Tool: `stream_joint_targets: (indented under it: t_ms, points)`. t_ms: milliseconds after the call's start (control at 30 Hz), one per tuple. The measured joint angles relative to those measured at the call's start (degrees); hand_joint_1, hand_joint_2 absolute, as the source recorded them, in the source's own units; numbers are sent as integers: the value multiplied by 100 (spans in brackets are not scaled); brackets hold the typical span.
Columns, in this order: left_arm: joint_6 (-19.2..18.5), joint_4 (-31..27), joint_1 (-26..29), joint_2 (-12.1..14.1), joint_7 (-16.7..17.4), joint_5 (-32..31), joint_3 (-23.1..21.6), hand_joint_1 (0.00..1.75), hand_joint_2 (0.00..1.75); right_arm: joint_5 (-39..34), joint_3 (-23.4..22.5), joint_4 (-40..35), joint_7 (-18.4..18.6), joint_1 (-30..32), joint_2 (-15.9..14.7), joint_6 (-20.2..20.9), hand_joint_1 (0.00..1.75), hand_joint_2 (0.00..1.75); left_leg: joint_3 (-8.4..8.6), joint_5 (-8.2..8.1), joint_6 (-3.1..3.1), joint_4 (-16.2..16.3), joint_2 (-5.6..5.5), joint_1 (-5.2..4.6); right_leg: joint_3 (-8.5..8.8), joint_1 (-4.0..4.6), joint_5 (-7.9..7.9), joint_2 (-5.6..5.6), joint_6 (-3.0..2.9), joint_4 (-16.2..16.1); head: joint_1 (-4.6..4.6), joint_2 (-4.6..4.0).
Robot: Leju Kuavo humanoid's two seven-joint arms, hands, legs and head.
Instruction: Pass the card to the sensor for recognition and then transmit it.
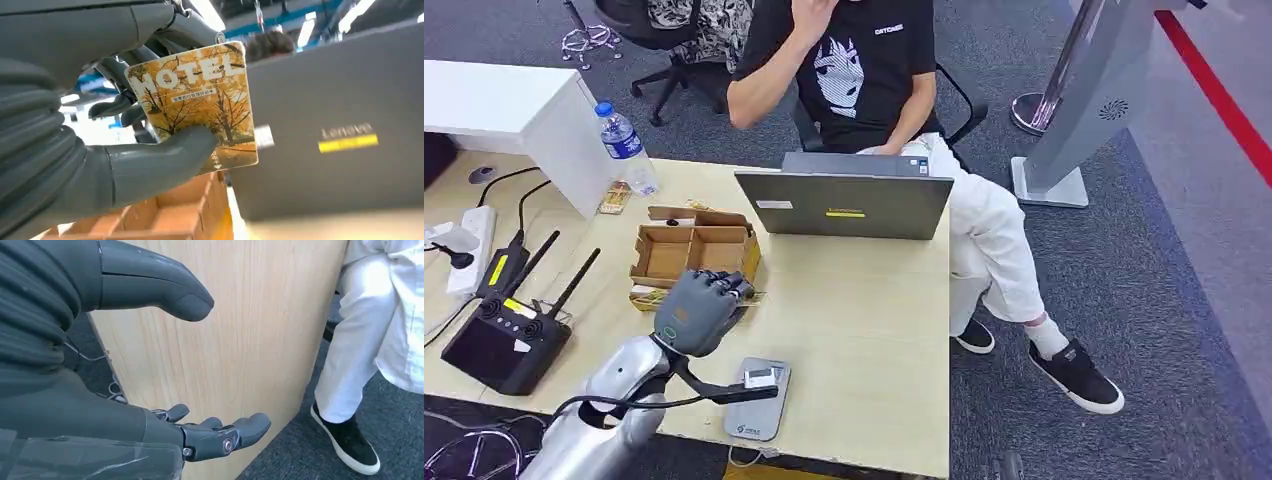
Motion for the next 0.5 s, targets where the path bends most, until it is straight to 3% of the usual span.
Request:
stream_joint_targets:
  t_ms: [333, 500]
  points:
    - [-343, -2, -217, 315, -50, 457, -1259, 175, 175, 7, -61, 0, -18, -1, -13, -2, 0, 175, -2, 0, 1, 0, -1, -1, 0, -1, 2, 0, 3, -1, -2, 0]
    - [-502, 81, -358, 502, -6, 640, -1599, 175, 175, 20, -92, 0, -18, -1, -24, -2, 0, 175, -2, 0, 0, 0, 0, 0, -1, -1, 2, 0, 3, 0, -2, 0]
